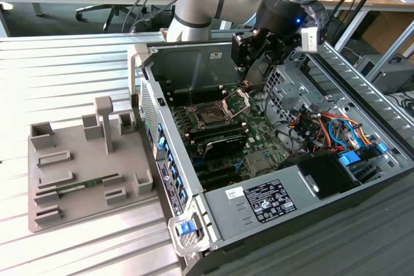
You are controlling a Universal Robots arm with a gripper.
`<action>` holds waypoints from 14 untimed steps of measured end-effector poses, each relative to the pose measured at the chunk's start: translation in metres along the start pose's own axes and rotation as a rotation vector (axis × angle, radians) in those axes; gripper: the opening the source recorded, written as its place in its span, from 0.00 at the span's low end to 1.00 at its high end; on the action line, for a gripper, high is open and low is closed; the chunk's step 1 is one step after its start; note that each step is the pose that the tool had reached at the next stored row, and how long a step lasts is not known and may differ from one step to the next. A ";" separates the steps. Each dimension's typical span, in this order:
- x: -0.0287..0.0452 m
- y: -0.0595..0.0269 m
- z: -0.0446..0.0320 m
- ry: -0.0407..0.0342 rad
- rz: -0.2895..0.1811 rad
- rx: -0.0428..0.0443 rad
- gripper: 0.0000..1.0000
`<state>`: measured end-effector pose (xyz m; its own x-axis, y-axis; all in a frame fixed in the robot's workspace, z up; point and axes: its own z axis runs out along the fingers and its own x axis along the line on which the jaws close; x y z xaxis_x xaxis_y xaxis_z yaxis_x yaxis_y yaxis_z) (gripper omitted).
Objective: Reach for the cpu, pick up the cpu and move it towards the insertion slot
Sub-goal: 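Pick up the cpu and move it towards the insertion slot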
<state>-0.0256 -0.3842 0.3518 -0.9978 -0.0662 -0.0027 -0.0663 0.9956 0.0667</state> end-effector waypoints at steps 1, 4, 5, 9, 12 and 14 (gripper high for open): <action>0.0000 0.0001 0.0002 0.0000 0.000 0.0000 0.55; 0.0000 0.0003 0.0008 0.0001 0.000 0.0001 0.55; 0.0000 0.0003 0.0010 0.0001 0.000 0.0001 0.55; 0.0000 0.0002 0.0021 0.0001 0.000 0.0001 0.55; 0.0000 0.0001 0.0031 0.0000 0.000 0.0000 0.55; 0.0000 0.0000 0.0041 0.0001 0.000 0.0000 0.55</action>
<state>-0.0256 -0.3839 0.3477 -0.9978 -0.0663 -0.0026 -0.0663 0.9956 0.0667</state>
